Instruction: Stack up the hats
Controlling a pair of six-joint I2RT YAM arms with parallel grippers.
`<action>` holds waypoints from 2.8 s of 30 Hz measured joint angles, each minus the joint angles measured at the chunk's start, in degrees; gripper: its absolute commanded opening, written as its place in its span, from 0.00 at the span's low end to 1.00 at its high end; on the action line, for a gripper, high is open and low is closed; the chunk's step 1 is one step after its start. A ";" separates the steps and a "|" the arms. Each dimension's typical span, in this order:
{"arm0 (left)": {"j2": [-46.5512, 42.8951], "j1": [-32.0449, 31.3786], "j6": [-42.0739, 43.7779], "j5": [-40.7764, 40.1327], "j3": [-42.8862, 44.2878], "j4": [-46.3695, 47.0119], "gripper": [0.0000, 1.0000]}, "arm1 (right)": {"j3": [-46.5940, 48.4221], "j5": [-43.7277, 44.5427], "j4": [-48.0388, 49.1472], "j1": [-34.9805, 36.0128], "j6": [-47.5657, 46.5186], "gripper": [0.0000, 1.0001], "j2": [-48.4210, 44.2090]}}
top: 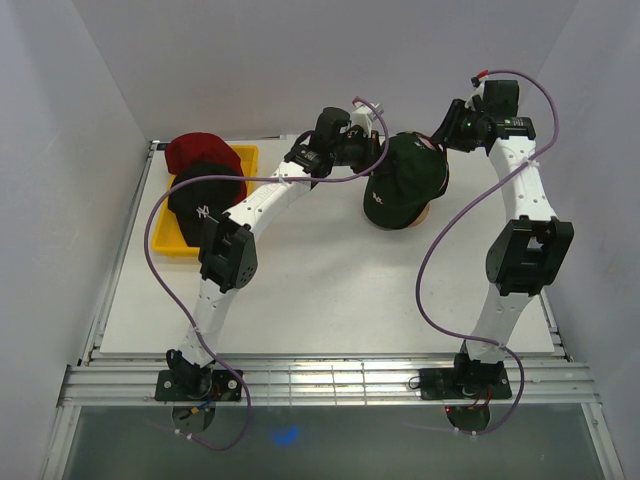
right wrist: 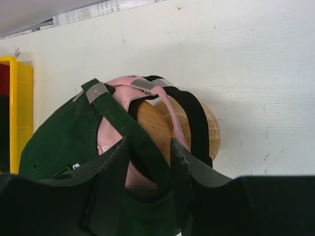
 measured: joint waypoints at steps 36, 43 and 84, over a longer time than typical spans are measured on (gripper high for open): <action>-1.77 -0.55 -1.79 -5.60 -5.77 3.67 0.17 | -2.36 6.45 0.52 -0.20 0.44 0.08 -0.28; -4.24 -0.68 -2.93 -8.04 -9.75 5.99 0.52 | -3.63 6.49 0.31 -1.42 0.59 0.08 -0.28; 4.02 -1.11 -15.98 -41.35 -6.27 1.55 0.49 | -4.24 2.62 2.14 -3.17 1.88 0.08 3.43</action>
